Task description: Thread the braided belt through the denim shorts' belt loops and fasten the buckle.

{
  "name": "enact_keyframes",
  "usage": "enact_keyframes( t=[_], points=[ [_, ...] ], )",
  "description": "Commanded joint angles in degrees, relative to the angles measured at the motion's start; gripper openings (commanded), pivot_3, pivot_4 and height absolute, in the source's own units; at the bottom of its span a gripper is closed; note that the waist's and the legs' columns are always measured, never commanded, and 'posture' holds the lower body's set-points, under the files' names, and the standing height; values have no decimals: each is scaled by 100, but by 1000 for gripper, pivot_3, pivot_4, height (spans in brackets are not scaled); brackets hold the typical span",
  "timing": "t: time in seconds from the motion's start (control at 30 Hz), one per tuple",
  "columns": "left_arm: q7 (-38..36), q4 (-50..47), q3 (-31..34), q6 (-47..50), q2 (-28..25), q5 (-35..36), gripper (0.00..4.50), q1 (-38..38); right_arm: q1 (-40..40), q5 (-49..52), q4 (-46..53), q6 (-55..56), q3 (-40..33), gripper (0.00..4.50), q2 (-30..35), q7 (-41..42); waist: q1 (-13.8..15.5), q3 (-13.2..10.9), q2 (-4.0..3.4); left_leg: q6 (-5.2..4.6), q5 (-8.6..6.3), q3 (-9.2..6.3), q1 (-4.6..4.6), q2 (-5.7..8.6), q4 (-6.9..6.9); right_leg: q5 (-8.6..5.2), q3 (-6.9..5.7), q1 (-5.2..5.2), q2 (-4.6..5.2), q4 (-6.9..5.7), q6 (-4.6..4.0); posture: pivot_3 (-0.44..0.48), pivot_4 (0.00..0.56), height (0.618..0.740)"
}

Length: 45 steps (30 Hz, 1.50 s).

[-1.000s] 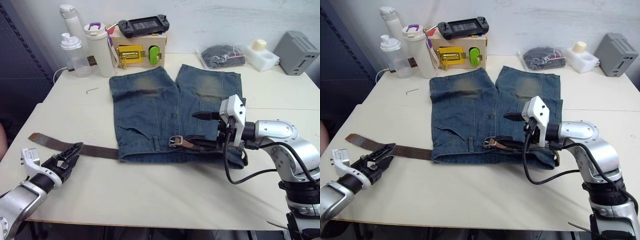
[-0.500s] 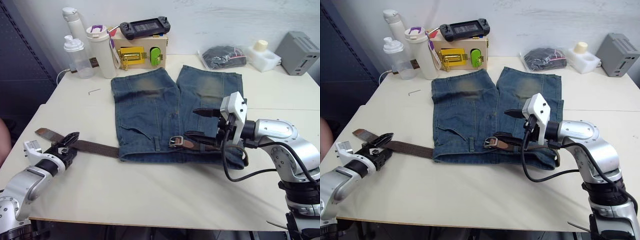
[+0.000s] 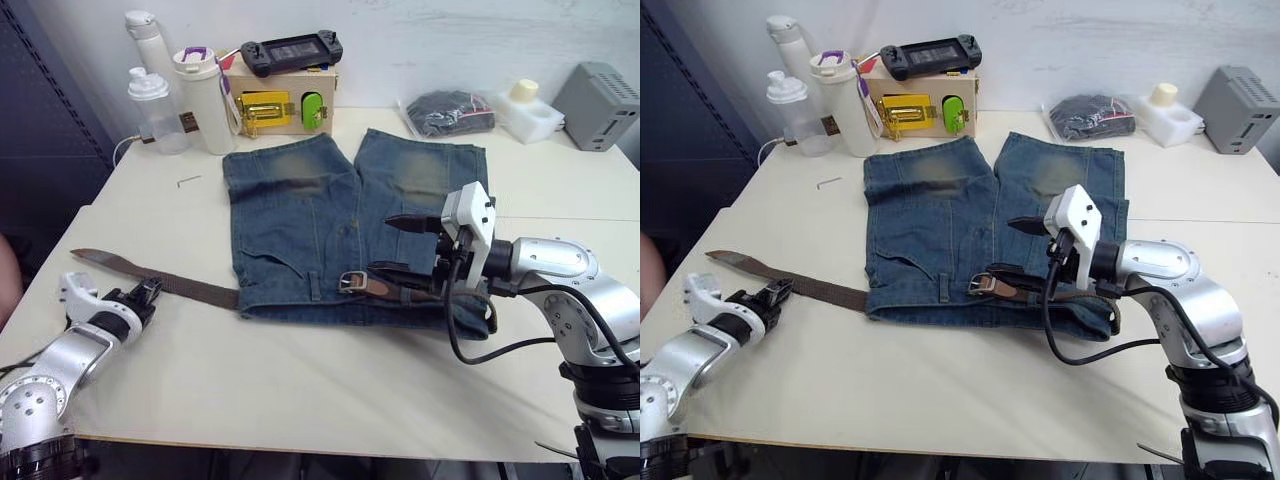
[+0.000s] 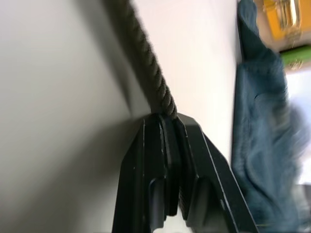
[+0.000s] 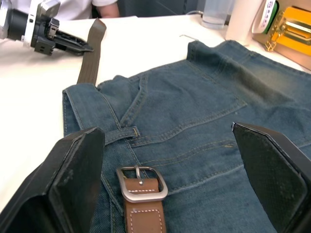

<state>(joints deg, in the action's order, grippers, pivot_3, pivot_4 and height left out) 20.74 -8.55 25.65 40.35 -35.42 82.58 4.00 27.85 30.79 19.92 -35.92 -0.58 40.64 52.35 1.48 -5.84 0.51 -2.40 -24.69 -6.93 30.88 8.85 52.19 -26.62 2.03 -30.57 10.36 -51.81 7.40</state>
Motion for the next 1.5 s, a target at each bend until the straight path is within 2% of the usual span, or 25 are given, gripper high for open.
enact_keyframes(
  t=[0.03,0.17,0.27,0.33,0.43,0.63,0.7,0.77,0.93,1.23,1.5],
  points=[
    [-843,-1401,-778,-463,-595,-1866,69,361,68,-108,285,244,-157,4500,71,-98,-11,-5,8,0,0,-4,5,1,0,1,0,-1,-3,4,0,0,150,645],
    [-1844,-2328,-2633,-1314,-1719,-4945,69,427,-2,-574,476,718,172,4500,-95,-313,-46,-9,4,-7,0,2,12,7,-10,8,1,-1,1,28,12,0,150,645],
    [-2326,-2380,-3495,-2020,-2162,-6645,69,385,-45,-1112,463,1206,461,4500,-168,-460,-148,-24,-6,-7,1,28,3,3,-28,10,1,0,8,41,16,0,150,645],
    [-2541,-2208,-3766,-2243,-2158,-7285,69,342,-123,-2015,290,2045,884,4500,-99,-629,-174,-40,-10,-8,1,31,3,-6,-30,10,-7,-5,6,43,16,0,150,645],
    [-2847,-1908,-3941,-2577,-2127,-8065,69,303,-241,-2834,120,2896,1293,4500,-124,-783,-164,-52,-6,-7,1,35,5,-8,-36,10,-12,-29,6,27,17,0,150,645],
    [-3301,-1605,-3775,-2955,-1835,-8675,69,249,-199,-4288,-209,3969,1995,4500,-454,-1401,-168,-57,0,-1,5,35,20,-9,-34,11,-17,-53,6,9,18,0,150,645],
    [-3498,-1580,-3838,-3139,-1891,-9043,69,146,-125,-4662,-360,4155,2077,4500,-563,-1590,-173,-59,4,0,6,43,32,-8,-31,11,-13,-75,8,-13,18,0,150,645],
    [-3732,-1500,-4003,-3417,-2165,-9687,69,-13,-124,-4873,-498,4270,2081,4500,-603,-1679,-174,-59,4,0,5,45,35,-8,-29,11,-13,-82,8,-20,19,0,150,645],
    [-4002,-1337,-3978,-3952,-2431,-10585,69,-329,-169,-4907,-644,4362,1921,4500,-622,-1735,-176,-58,5,0,5,51,34,-9,-26,11,-13,-85,8,-28,20,0,150,645],
    [-4156,-1149,-3591,-4004,-1934,-10861,69,-273,-104,-5127,-649,4695,1876,4500,-641,-1779,-181,-58,5,2,4,57,32,-11,-22,11,-14,-104,12,-74,20,0,150,645],
    [-4261,-1099,-3266,-3849,-1532,-10985,69,-224,-275,-5179,-650,4479,1756,4500,-595,-1728,-169,-57,5,2,4,55,32,-9,-13,11,-14,-103,11,-82,20,0,150,645]
  ],
)
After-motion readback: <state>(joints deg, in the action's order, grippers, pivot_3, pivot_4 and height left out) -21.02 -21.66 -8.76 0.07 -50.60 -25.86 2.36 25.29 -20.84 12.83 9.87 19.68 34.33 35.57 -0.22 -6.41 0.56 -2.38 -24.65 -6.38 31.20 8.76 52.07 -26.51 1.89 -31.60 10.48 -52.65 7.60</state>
